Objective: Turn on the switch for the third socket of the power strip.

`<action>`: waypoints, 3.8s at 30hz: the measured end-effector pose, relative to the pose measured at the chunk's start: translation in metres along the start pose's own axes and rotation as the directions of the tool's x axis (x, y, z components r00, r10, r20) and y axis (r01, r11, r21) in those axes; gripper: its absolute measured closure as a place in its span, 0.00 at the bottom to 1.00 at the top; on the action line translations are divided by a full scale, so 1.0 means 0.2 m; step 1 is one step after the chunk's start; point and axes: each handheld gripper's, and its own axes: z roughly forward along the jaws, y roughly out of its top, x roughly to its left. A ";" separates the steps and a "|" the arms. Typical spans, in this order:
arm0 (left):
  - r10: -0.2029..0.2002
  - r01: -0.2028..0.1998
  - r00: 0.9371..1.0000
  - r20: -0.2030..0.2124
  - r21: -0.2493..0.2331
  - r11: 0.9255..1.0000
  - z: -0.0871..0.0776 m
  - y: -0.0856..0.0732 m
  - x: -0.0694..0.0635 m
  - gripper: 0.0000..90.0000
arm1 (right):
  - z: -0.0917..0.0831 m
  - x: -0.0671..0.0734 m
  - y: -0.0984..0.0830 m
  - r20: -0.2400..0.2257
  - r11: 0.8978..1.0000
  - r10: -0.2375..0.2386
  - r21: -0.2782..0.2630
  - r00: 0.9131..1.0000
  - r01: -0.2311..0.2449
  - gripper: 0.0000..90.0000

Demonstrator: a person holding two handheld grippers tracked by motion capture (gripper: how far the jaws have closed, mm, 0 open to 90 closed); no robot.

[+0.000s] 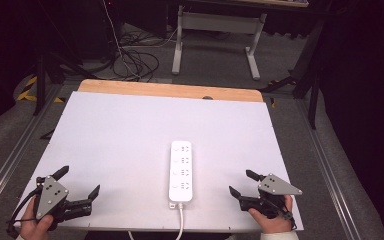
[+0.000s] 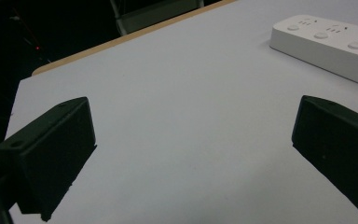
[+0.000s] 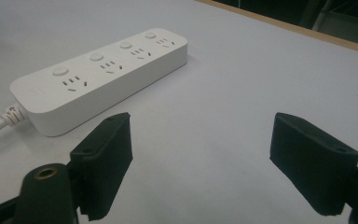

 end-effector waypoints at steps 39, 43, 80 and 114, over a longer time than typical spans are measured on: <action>0.003 -0.003 1.000 -0.023 0.011 1.000 0.00 0.00 0.01 0.00 | 0.00 0.01 0.16 -0.082 1.000 -0.026 0.009 0.996 0.027 0.31; 0.001 -0.001 1.000 -0.024 0.012 1.000 0.00 0.00 0.01 0.00 | 0.03 0.02 0.23 -0.109 0.999 -0.038 0.016 0.993 0.040 0.31; -0.001 0.001 1.000 -0.019 0.016 1.000 0.00 -0.01 0.01 0.00 | 0.37 0.25 0.63 -0.261 0.985 -0.156 0.036 0.953 0.171 0.33; 0.003 -0.003 1.000 -0.015 0.014 1.000 0.00 0.00 0.01 0.00 | 0.61 0.29 0.75 -0.364 0.966 -0.074 0.204 0.928 0.157 0.90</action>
